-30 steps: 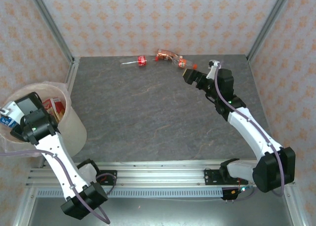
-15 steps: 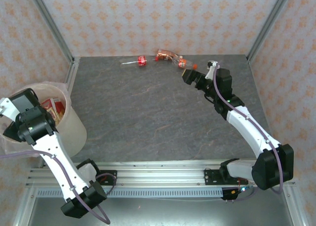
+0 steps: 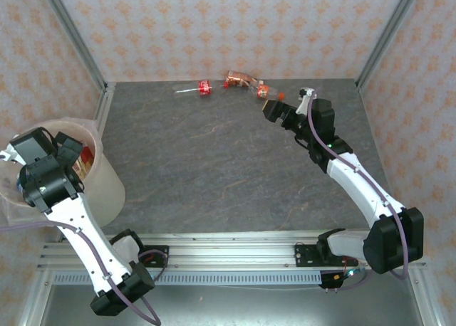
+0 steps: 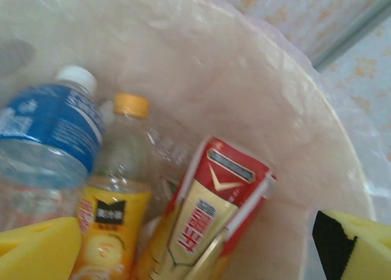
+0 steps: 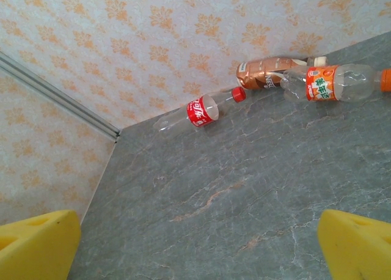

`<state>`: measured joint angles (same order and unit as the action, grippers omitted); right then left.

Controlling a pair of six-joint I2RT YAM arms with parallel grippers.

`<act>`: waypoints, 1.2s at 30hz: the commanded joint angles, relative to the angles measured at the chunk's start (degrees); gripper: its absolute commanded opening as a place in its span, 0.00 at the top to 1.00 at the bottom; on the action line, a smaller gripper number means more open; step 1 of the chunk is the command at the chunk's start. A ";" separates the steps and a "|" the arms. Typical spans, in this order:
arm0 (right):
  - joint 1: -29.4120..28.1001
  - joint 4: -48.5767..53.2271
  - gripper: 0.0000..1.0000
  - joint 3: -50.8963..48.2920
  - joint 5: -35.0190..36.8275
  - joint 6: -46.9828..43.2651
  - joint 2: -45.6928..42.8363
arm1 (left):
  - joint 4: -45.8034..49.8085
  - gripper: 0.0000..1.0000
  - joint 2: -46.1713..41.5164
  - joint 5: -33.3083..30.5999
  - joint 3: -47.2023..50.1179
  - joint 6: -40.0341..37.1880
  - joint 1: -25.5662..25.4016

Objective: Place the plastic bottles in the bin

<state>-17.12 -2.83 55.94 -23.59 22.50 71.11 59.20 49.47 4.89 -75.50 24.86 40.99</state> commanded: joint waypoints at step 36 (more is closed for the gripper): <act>0.31 1.62 0.01 0.66 2.85 0.74 1.05 | -2.01 0.01 4.45 8.91 -10.28 7.78 -10.14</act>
<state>-17.12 -1.28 55.94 -22.02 23.18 72.27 61.49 55.75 8.84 -82.56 28.23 34.11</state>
